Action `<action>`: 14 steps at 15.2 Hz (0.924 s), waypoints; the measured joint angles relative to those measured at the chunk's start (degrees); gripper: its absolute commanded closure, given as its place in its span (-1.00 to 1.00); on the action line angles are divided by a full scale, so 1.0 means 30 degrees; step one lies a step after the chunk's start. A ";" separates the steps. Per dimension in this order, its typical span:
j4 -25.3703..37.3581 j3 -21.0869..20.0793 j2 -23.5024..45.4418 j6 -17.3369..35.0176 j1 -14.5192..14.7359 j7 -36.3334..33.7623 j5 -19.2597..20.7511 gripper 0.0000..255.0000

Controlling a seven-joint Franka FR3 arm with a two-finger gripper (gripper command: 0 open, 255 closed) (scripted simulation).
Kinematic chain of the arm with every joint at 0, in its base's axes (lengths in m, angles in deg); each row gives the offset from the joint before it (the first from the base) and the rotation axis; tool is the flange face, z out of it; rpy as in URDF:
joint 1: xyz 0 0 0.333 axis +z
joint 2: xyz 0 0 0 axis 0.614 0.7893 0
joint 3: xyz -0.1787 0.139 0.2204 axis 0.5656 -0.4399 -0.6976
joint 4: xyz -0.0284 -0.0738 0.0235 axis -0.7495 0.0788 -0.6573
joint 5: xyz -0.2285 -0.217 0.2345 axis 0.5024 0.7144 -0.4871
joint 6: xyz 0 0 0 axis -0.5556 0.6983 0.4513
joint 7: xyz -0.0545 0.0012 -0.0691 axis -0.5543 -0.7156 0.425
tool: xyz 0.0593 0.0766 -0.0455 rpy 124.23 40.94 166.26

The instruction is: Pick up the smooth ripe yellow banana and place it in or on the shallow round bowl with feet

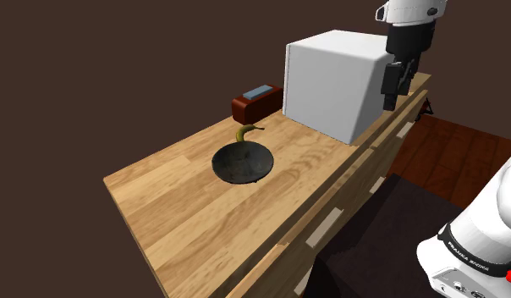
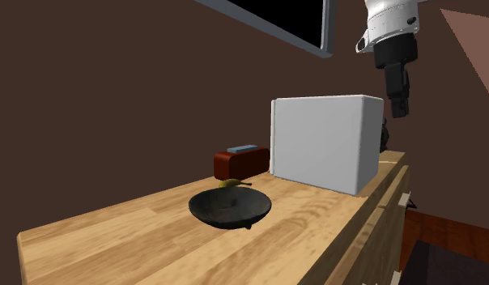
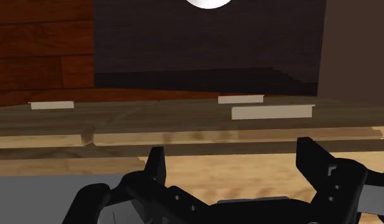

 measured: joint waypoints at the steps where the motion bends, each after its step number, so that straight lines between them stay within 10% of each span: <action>1: 0.0000 0.0000 0.0000 0.0000 0.0000 0.0000 0.0000 -1.00; 14: 0.1033 -0.3154 0.6319 0.6865 -0.0057 -0.5268 -0.1365 -1.00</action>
